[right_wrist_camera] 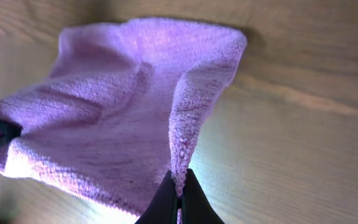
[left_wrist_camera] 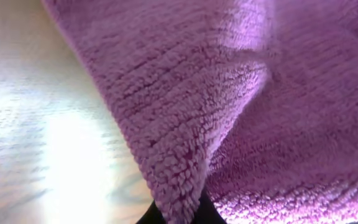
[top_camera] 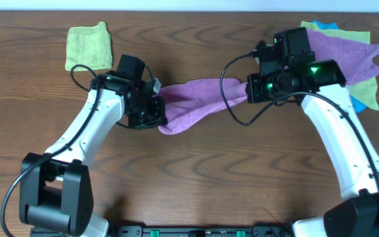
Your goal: Fold the cloth
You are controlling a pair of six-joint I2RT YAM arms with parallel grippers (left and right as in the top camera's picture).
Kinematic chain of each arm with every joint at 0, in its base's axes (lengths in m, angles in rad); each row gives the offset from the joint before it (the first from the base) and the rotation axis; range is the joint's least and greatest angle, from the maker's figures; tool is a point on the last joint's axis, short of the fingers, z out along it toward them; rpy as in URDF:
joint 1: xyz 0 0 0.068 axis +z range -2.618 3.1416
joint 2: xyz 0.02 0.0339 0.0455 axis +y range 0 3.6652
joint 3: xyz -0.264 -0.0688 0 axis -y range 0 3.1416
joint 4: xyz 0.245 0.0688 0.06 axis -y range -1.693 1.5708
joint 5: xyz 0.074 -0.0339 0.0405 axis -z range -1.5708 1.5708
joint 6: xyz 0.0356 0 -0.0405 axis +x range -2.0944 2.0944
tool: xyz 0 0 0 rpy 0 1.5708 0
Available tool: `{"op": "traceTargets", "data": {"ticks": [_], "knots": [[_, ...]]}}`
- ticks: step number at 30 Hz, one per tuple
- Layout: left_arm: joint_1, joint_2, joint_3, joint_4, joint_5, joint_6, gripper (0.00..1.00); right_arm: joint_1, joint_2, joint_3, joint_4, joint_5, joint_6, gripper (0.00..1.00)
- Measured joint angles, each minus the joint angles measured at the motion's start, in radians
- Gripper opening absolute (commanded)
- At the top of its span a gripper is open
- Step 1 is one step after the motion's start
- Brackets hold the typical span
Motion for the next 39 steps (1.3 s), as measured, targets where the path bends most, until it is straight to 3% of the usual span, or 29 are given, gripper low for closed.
{"op": "traceTargets", "data": {"ticks": [7, 19, 25, 39], "knots": [[-0.001, 0.0, -0.04, -0.039, -0.051, 0.039, 0.06, 0.056, -0.079, -0.206, 0.069, -0.013, 0.005, 0.02], [-0.002, 0.0, -0.315, 0.044, -0.056, 0.047, 0.06, 0.078, -0.251, -0.592, 0.216, -0.065, 0.076, 0.01], [-0.002, 0.0, -0.335, 0.044, -0.06, 0.066, 0.06, 0.149, -0.276, -0.737, 0.288, -0.074, 0.147, 0.02], [-0.001, 0.0, -0.336, -0.023, -0.094, 0.122, 0.06, 0.196, -0.306, -0.788, 0.286, -0.066, 0.242, 0.02]]}}
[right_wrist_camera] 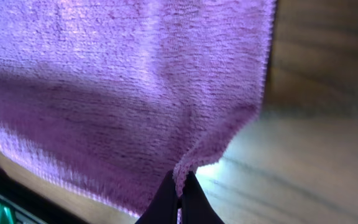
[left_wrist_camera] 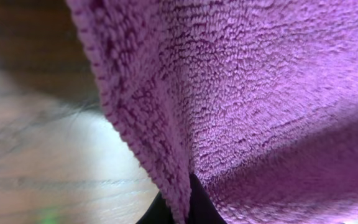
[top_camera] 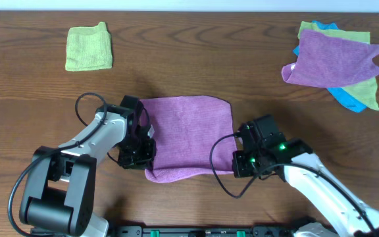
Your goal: Fold the cloth
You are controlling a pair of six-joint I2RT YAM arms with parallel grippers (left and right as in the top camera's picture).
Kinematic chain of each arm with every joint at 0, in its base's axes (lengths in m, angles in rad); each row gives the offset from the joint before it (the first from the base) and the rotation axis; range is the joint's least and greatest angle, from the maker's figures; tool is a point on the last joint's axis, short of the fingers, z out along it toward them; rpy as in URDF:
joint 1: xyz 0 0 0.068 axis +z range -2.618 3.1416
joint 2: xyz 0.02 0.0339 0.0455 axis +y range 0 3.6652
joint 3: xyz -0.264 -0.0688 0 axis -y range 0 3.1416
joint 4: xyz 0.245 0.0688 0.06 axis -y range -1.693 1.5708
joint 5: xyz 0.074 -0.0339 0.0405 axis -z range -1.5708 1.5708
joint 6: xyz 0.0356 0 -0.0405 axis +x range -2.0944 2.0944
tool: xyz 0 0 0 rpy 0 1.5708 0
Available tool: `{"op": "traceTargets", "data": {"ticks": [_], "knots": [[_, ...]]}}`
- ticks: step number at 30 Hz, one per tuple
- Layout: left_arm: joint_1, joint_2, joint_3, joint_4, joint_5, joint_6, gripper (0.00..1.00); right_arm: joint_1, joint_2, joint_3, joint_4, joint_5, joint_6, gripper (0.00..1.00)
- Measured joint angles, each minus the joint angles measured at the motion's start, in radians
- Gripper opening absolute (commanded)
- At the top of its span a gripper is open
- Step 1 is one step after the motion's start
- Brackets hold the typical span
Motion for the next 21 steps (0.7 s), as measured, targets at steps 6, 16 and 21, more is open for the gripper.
{"op": "traceTargets", "data": {"ticks": [6, 16, 21], "knots": [[0.016, 0.0, 0.0, -0.012, -0.006, 0.023, 0.06, 0.0, -0.076, 0.0, -0.039, 0.019, 0.003, 0.02], [0.064, 0.0, 0.0, 0.019, 0.069, 0.021, 0.06, 0.0, -0.098, -0.001, 0.093, 0.043, 0.028, 0.01], [0.08, 0.0, 0.037, 0.033, 0.088, -0.011, 0.06, 0.0, -0.098, -0.001, 0.165, 0.095, 0.041, 0.01]]}}
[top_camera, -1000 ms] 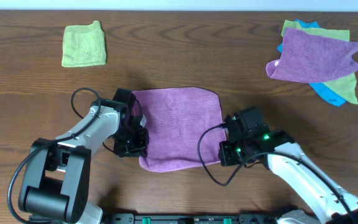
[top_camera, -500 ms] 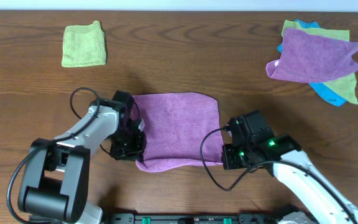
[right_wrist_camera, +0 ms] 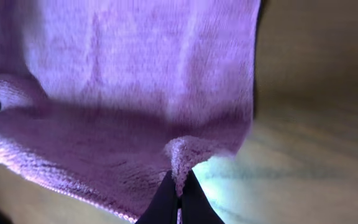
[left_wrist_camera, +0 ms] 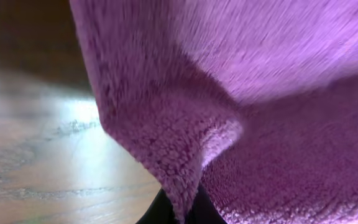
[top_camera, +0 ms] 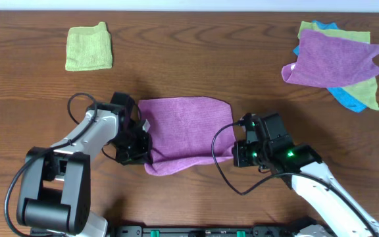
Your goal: Fold the cloth
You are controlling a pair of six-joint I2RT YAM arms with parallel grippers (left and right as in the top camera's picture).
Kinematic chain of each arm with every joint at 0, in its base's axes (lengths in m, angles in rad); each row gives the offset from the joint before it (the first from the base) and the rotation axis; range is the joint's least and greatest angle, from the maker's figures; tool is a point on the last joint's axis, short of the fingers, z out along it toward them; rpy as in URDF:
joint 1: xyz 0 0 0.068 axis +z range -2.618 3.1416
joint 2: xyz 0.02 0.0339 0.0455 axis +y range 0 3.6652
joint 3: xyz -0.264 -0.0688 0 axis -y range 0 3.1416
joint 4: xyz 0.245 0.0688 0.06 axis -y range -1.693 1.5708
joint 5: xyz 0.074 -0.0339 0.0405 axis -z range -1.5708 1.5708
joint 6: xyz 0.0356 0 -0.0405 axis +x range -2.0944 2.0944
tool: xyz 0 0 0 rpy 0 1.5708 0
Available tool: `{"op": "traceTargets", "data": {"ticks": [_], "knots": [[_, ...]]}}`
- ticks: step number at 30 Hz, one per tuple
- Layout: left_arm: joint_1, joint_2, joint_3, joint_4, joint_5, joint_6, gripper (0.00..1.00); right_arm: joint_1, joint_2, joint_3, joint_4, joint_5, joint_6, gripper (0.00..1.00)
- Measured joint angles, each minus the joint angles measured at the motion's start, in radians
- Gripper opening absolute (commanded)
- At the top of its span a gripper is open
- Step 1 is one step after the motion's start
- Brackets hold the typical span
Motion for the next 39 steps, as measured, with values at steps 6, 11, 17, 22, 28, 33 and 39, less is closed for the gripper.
{"op": "traceTargets", "data": {"ticks": [6, 11, 17, 22, 28, 33, 39], "knots": [[0.01, 0.0, 0.105, 0.082, -0.002, -0.058, 0.06, 0.0, 0.0, 0.0, 0.109, 0.077, 0.007, 0.02], [0.009, 0.0, 0.109, 0.148, -0.021, -0.115, 0.06, 0.0, 0.031, 0.0, 0.196, 0.121, 0.008, 0.02], [0.01, 0.0, 0.109, 0.235, -0.081, -0.177, 0.06, -0.006, 0.133, 0.0, 0.308, 0.154, 0.007, 0.02], [0.009, 0.0, 0.109, 0.31, -0.123, -0.221, 0.06, -0.018, 0.19, 0.011, 0.371, 0.169, 0.002, 0.01], [0.009, 0.0, 0.109, 0.383, -0.158, -0.265, 0.06, -0.031, 0.246, 0.046, 0.44, 0.185, -0.01, 0.02], [0.009, 0.0, 0.109, 0.417, -0.194, -0.286, 0.06, -0.031, 0.288, 0.074, 0.47, 0.2, -0.021, 0.01], [0.009, 0.003, 0.109, 0.498, -0.23, -0.29, 0.06, -0.031, 0.34, 0.117, 0.5, 0.216, -0.039, 0.01]]}}
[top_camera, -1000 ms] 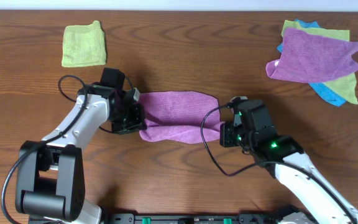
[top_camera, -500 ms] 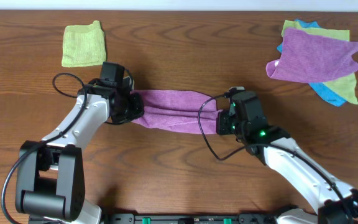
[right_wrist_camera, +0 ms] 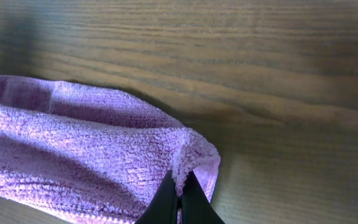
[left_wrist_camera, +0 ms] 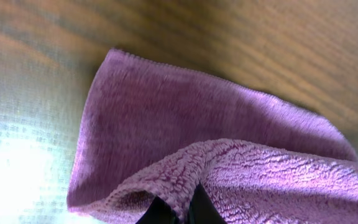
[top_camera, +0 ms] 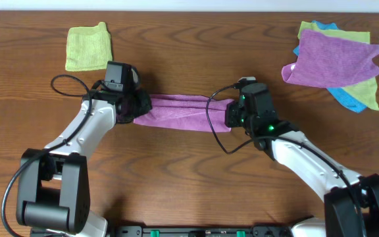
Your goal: Fold the cloth
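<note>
A purple cloth (top_camera: 179, 112) lies folded over into a narrow band on the wooden table, stretched between the two arms. My left gripper (top_camera: 139, 105) is shut on its left corner; the left wrist view shows the upper layer pinched above the lower layer (left_wrist_camera: 148, 124). At the cloth's right end my right gripper (top_camera: 231, 117) is shut on the other corner, and the right wrist view shows the purple cloth (right_wrist_camera: 98, 155) doubled over with that corner pinched between the fingertips (right_wrist_camera: 180, 199).
A folded yellow-green cloth (top_camera: 89, 47) lies at the back left. A pile of purple, green and blue cloths (top_camera: 337, 59) sits at the back right. Bare wooden table (top_camera: 189, 184) lies in front of the arms.
Both grippers, still shut on the near corners, have moved away from the front edge to the cloth's far edge. The cloth, which lay nearly flat, is now doubled into a narrow band.
First the cloth hung stretched and bunched between the two shut grippers near the back. Then it lay spread flat mid-table with both grippers holding its near corners. Those corners then stood slightly raised, and now they lie over the far edge.
</note>
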You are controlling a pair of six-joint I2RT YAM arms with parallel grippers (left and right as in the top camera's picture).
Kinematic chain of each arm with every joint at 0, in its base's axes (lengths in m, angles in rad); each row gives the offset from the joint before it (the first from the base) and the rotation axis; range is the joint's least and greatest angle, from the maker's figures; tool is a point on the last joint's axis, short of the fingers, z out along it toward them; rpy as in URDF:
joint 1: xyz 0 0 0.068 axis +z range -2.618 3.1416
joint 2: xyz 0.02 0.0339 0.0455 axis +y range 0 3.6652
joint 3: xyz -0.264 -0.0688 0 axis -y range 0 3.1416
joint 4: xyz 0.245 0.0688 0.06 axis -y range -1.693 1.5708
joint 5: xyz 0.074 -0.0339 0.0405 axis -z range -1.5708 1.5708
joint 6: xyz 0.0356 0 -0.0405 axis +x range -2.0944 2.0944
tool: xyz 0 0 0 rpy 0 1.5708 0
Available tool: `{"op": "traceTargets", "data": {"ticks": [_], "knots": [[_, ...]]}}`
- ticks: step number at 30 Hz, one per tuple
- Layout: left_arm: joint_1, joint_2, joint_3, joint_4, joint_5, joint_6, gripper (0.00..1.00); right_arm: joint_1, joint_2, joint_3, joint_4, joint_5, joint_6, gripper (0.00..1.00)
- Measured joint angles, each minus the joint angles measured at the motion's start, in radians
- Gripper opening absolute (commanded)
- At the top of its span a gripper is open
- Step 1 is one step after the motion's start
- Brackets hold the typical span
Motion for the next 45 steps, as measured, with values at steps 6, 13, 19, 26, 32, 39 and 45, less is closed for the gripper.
{"op": "traceTargets", "data": {"ticks": [6, 13, 19, 26, 32, 39, 45], "knots": [[0.0, 0.029, 0.0, 0.046, -0.022, 0.0, 0.06, 0.0, 0.021, 0.004, 0.029, 0.021, -0.008, 0.02], [0.0, 0.07, 0.0, 0.1, -0.049, 0.0, 0.06, 0.0, 0.078, 0.005, 0.084, 0.025, -0.012, 0.01], [0.0, 0.125, 0.0, 0.128, -0.069, 0.0, 0.06, 0.0, 0.088, 0.006, 0.127, 0.026, -0.012, 0.02], [0.0, 0.13, 0.0, 0.132, -0.111, 0.0, 0.06, 0.0, 0.169, 0.009, 0.191, 0.025, -0.012, 0.01], [0.0, 0.13, 0.0, 0.132, -0.126, 0.0, 0.06, 0.0, 0.188, 0.01, 0.218, 0.026, -0.012, 0.02], [0.0, 0.125, 0.0, 0.132, -0.132, 0.0, 0.06, 0.0, 0.189, 0.041, 0.216, 0.026, -0.012, 0.02], [0.0, 0.074, 0.0, 0.134, -0.158, 0.0, 0.06, 0.0, 0.189, 0.076, 0.217, 0.031, -0.012, 0.02]]}}
